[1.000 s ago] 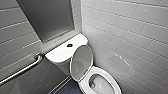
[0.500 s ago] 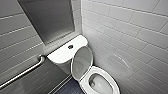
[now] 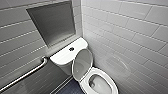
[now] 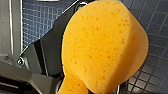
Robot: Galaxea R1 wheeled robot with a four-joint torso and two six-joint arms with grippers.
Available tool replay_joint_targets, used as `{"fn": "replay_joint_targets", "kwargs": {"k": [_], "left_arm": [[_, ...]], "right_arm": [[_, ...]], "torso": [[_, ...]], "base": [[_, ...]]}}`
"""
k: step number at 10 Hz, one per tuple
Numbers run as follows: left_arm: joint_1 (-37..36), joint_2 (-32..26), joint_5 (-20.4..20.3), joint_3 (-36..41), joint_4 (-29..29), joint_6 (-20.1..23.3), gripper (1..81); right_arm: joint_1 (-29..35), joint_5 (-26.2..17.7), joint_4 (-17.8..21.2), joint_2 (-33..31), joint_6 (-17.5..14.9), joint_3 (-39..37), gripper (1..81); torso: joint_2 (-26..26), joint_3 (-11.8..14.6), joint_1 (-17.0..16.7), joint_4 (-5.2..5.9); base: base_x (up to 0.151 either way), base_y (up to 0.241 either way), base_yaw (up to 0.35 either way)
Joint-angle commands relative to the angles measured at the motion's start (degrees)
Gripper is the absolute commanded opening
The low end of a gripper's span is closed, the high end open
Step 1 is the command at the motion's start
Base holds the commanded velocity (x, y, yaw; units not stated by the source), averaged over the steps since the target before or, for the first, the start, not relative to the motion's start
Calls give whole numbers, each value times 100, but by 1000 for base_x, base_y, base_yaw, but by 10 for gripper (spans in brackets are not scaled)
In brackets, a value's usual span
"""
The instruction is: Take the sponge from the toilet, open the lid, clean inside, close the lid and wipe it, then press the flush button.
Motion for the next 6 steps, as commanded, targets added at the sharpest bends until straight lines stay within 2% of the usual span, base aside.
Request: {"fn": "replay_joint_targets", "kwargs": {"k": [1,5,6], "left_arm": [[7,0,390,-222,38,5,811],[-195,62,460,-371,-6,-30,811],[-370,44,468,-337,-32,-144,811]], "right_arm": [[-185,-557,-304,184,37,-566,10],[-537,-1366,-312,1247,46,-2025,10],[-581,-1445,-173,1432,-32,-2228,10]], "torso": [[-5,-2,2,0],[-13,2,-4,0],[-13,5,-4,0]], "base": [[0,0,0],[0,0,0],[0,0,0]]}}
